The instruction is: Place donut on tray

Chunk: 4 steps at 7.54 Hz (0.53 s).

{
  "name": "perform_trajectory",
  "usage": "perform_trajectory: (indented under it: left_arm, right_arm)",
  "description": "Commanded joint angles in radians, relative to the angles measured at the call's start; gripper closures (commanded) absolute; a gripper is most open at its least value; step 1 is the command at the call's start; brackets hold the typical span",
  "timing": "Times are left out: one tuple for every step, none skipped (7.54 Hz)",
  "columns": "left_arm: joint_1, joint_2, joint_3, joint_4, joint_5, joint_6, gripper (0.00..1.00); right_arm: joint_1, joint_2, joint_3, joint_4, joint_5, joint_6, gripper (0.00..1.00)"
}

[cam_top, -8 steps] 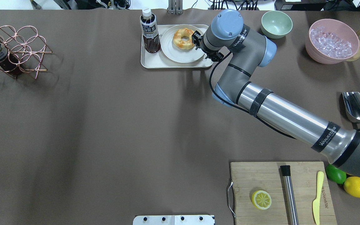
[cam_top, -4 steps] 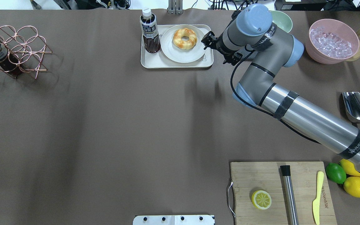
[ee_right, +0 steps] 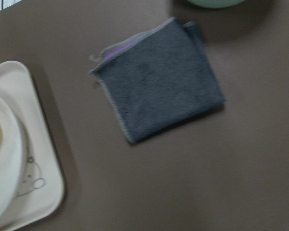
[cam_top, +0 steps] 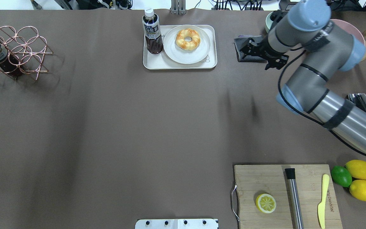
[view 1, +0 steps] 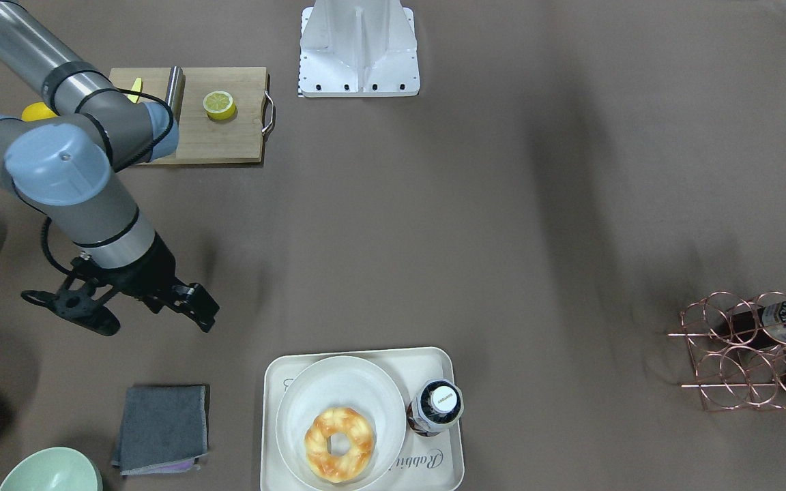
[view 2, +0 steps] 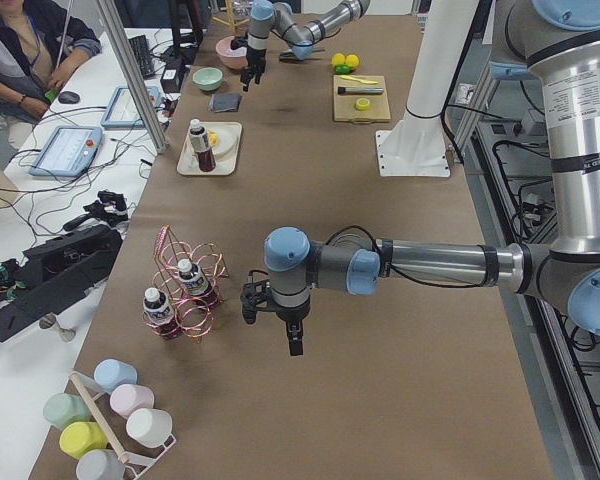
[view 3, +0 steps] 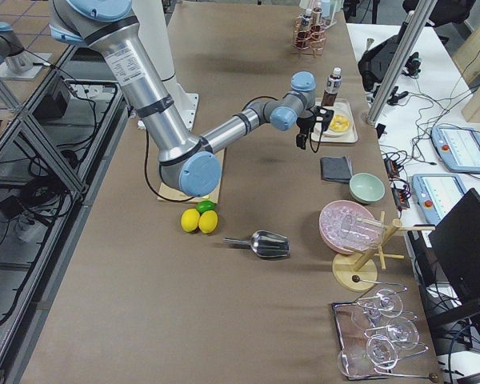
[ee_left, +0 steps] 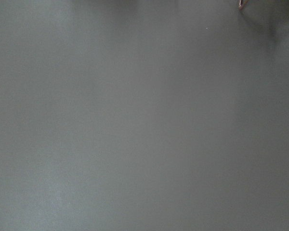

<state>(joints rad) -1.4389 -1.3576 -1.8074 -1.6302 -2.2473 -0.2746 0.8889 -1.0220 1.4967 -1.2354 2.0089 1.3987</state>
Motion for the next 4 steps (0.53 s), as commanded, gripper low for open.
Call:
perform_trajectory:
  left_arm:
    - [0.0,0.002,0.0,0.0,0.0,0.0,0.02]
    - [0.002,0.002,0.002,0.0,0.0,0.0,0.02]
    - [0.009,0.002,0.002,0.0,0.0,0.0,0.02]
    - [0.011,0.002,0.0,0.001,-0.001,0.0,0.02]
  right_arm:
    - [0.126,-0.264,0.176,-0.016,0.095,-0.272,0.0]
    - [0.193,-0.35,0.216,-0.016,0.141,-0.376,0.0]
    - [0.276,-0.421,0.227,-0.016,0.198,-0.514,0.0]
    - [0.354,-0.494,0.226,-0.016,0.232,-0.675,0.0]
